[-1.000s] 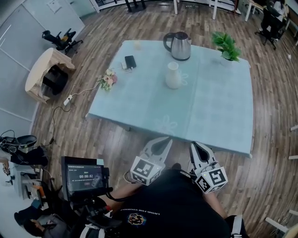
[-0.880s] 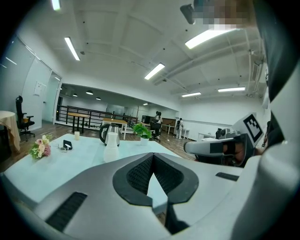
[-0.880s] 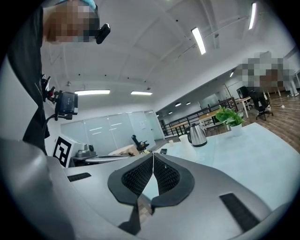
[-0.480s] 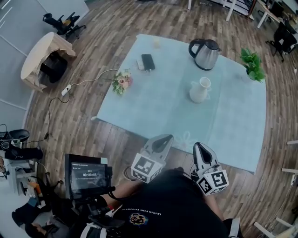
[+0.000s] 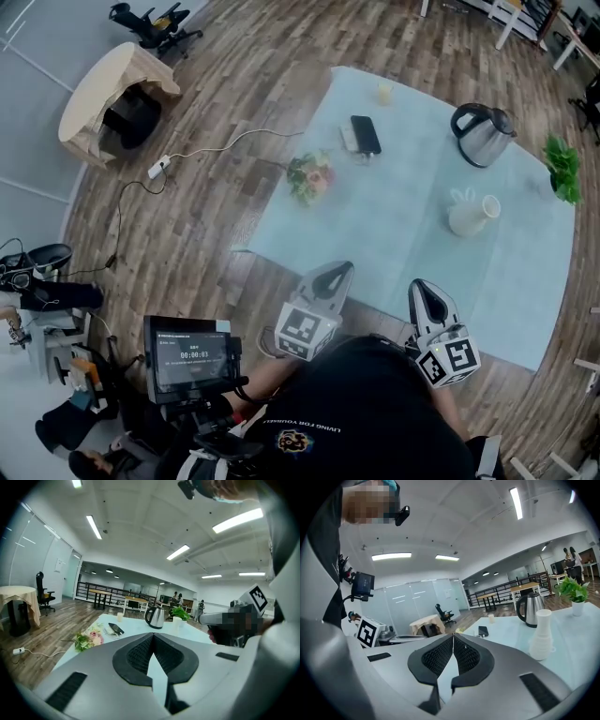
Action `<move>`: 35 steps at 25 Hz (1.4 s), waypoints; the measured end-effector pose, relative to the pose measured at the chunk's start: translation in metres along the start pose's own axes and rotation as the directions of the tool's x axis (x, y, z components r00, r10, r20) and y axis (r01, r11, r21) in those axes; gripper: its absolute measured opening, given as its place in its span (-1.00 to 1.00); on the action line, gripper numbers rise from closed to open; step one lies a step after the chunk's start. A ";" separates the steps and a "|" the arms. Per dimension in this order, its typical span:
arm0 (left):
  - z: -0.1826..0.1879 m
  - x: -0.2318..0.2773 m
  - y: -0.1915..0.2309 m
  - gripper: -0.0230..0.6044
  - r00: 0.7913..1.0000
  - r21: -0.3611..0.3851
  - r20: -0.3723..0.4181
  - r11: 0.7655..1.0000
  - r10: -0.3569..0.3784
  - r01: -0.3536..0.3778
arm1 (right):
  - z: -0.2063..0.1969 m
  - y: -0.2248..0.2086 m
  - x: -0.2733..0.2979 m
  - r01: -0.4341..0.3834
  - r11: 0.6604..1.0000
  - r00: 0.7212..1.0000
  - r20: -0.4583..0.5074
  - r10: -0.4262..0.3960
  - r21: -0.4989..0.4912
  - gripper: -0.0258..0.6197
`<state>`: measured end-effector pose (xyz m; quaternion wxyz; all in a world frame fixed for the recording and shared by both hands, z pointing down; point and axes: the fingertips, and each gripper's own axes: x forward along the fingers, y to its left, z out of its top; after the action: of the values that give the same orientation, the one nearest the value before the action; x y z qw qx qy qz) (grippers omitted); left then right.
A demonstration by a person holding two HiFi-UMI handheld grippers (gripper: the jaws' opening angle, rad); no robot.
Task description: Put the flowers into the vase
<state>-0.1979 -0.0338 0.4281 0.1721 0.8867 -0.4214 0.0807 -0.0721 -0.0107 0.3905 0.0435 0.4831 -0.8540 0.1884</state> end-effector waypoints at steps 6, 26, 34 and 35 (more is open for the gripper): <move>-0.009 -0.005 0.054 -0.90 0.999 0.012 -0.018 1.000 0.028 -0.027 | 0.003 0.024 0.043 -0.036 0.999 0.999 -0.006 0.036 -0.031 -0.86; -0.016 -0.008 0.159 -0.90 0.946 0.319 -0.152 0.920 0.285 -0.226 | 0.006 -0.007 0.050 -0.081 0.997 0.996 -0.047 0.080 -0.015 -0.86; -0.027 -0.006 0.216 -0.90 0.928 0.491 -0.210 0.854 0.308 -0.173 | 0.004 -0.001 0.054 -0.068 0.997 0.995 -0.074 0.065 -0.037 -0.86; -0.030 -0.004 0.222 -0.90 0.926 0.521 -0.221 0.840 0.305 -0.152 | 0.003 0.000 0.054 -0.065 0.997 0.995 -0.074 0.062 -0.039 -0.86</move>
<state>-0.3725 -0.1496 0.5071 -0.0108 0.8213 -0.4598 0.3376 -0.1004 -0.0555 0.4016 0.0787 0.4473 -0.8705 0.1894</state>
